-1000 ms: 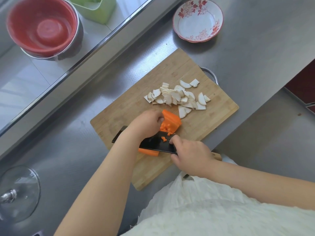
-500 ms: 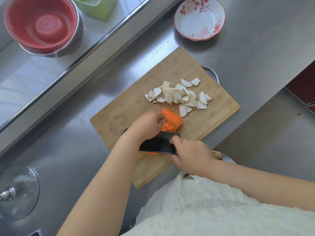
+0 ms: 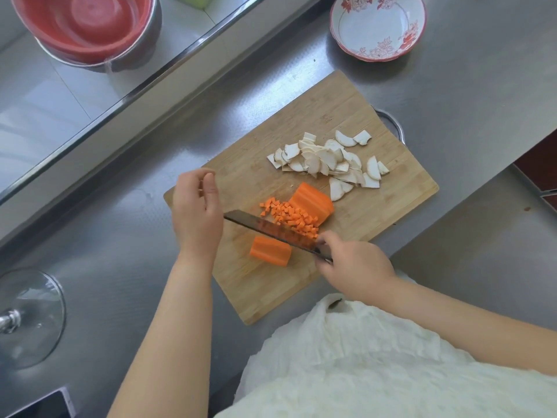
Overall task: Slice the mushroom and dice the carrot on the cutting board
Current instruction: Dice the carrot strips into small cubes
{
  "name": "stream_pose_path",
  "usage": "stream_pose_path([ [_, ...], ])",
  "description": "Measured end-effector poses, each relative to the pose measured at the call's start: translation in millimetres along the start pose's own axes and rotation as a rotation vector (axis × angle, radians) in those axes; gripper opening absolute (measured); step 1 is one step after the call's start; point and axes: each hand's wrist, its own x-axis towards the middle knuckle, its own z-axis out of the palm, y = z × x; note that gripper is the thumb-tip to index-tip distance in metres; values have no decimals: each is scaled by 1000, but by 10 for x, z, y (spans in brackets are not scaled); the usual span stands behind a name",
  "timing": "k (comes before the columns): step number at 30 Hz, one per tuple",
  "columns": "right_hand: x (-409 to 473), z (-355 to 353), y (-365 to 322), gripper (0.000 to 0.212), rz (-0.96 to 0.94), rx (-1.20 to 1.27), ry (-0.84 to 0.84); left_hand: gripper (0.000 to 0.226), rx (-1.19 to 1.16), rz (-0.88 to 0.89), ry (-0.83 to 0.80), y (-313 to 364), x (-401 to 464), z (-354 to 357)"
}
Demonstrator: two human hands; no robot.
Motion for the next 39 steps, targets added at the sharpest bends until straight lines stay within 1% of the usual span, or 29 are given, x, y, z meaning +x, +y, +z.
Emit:
stream_pose_path([
  [1, 19, 13, 1, 31, 30, 18, -3, 16, -52, 6, 191, -38, -47, 2],
  [2, 40, 20, 0, 31, 57, 42, -7, 15, -62, 27, 301, -72, -127, 20],
  [3, 61, 22, -4, 31, 80, 68, -14, 16, -63, 60, 315, -121, -246, 67],
  [4, 80, 21, -13, 31, 91, 84, -24, 16, -51, 103, 248, -163, -396, 134],
  [8, 118, 23, -112, 33, 18, 29, -69, 22, 111, 304, -187, -500, -1002, 445],
  [9, 124, 36, -144, 33, -8, -1, -80, 22, 142, 324, -252, -559, -1092, 510],
  [11, 144, 90, -191, 33, -50, -80, -93, 23, 192, 331, -300, -626, -1204, 606],
  [14, 159, 163, -223, 32, -92, -164, -109, 26, 253, 319, -276, -641, -1255, 670],
  [18, 179, 206, -195, 31, -85, -172, -121, 24, 309, 334, -217, -681, -1255, 744],
  [25, 222, 188, -170, 28, -78, -191, -165, 29, 286, 353, -170, -713, -1256, 785],
  [29, 240, 161, -168, 26, -65, -211, -207, 38, 274, 357, -151, -721, -1266, 793],
  [32, 258, 135, -180, 27, -61, -237, -242, 33, 262, 362, -136, -756, -1280, 805],
  [36, 294, 99, -229, 24, -42, -291, -284, 45, 229, 340, -115, -753, -1288, 812],
  [39, 331, 60, -267, 21, -3, -286, -331, 39, 229, 344, -99, -754, -1301, 825],
])
